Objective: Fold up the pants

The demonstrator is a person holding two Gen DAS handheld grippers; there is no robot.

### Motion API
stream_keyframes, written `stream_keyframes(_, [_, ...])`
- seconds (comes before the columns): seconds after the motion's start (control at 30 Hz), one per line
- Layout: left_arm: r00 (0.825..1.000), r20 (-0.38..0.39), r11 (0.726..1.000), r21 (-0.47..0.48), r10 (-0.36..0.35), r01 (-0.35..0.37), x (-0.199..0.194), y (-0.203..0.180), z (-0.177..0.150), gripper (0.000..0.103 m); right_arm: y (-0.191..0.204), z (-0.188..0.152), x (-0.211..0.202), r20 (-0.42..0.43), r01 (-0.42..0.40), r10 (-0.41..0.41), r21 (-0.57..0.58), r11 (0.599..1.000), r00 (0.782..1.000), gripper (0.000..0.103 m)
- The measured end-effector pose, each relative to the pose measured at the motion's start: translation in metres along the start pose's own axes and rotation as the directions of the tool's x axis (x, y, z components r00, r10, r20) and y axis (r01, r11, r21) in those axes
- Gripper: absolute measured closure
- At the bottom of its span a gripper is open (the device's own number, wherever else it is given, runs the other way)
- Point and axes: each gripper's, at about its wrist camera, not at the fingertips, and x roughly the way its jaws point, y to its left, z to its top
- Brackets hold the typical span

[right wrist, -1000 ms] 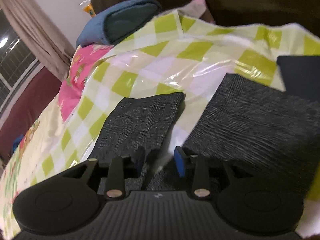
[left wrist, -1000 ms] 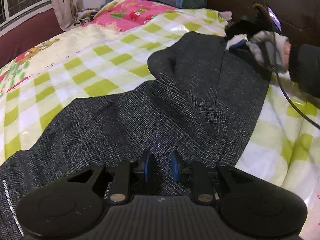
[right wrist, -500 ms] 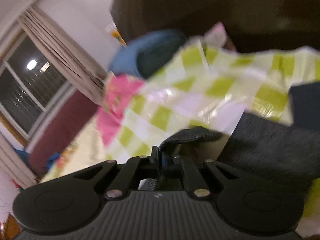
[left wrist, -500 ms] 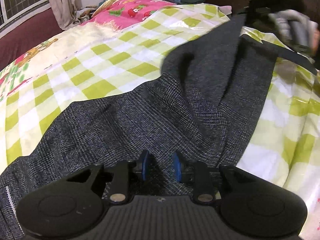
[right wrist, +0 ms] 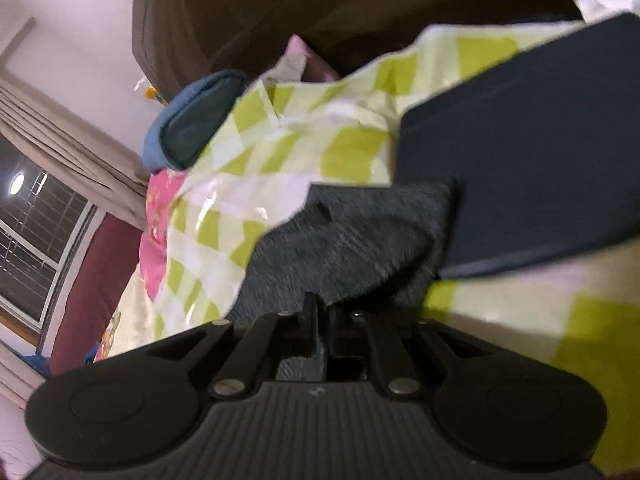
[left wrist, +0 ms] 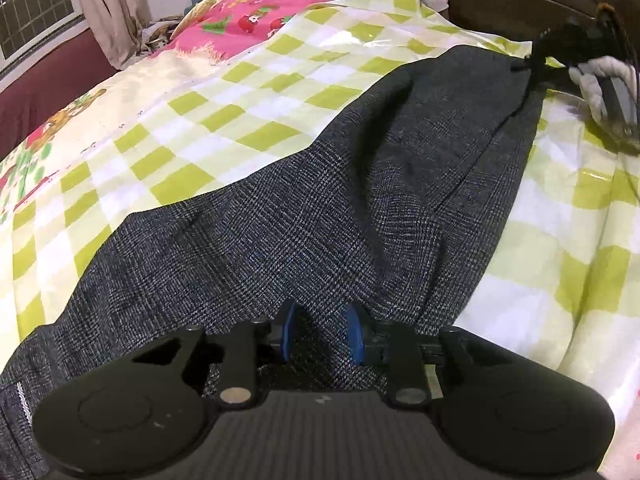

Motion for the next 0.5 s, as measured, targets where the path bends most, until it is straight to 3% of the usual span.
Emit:
stream_keyframes(0.2, [1.0, -0.001, 1.0, 0.006, -0.002, 0.002, 0.001, -0.002, 0.001, 0.062, 0.01, 0.011, 0.004, -0.025, 0.022, -0.023, -0.044, 0.999, 0.999, 0.094])
stream_keyframes(0.3, [1.0, -0.003, 1.0, 0.012, 0.0, 0.0, 0.001, -0.003, 0.002, 0.062, 0.014, 0.021, 0.016, -0.058, 0.019, -0.02, -0.008, 1.0, 0.998, 0.079])
stream_keyframes(0.37, [1.0, -0.004, 1.0, 0.009, 0.0, 0.0, 0.0, -0.004, 0.003, 0.062, 0.017, 0.026, 0.017, -0.028, 0.04, -0.04, 0.009, 0.999, 0.999, 0.076])
stream_keyframes(0.4, [1.0, -0.004, 1.0, 0.009, 0.0, 0.0, 0.0, -0.004, 0.003, 0.062, 0.019, 0.029, 0.014, -0.009, 0.044, -0.044, 0.005, 0.999, 0.999, 0.077])
stream_keyframes(0.43, [1.0, -0.004, 1.0, 0.011, 0.0, 0.0, 0.0, -0.004, 0.002, 0.062, 0.025, 0.032, 0.007, 0.022, 0.03, -0.03, -0.021, 0.999, 0.999, 0.089])
stream_keyframes(0.47, [1.0, -0.003, 1.0, 0.015, 0.0, 0.0, -0.001, -0.004, 0.002, 0.062, 0.037, 0.034, -0.005, 0.066, -0.003, 0.009, -0.091, 0.996, 0.998, 0.097])
stream_keyframes(0.5, [1.0, -0.002, 1.0, 0.019, 0.0, 0.0, -0.001, -0.005, 0.002, 0.062, 0.049, 0.032, -0.018, 0.109, -0.029, 0.048, -0.175, 0.984, 0.993, 0.097])
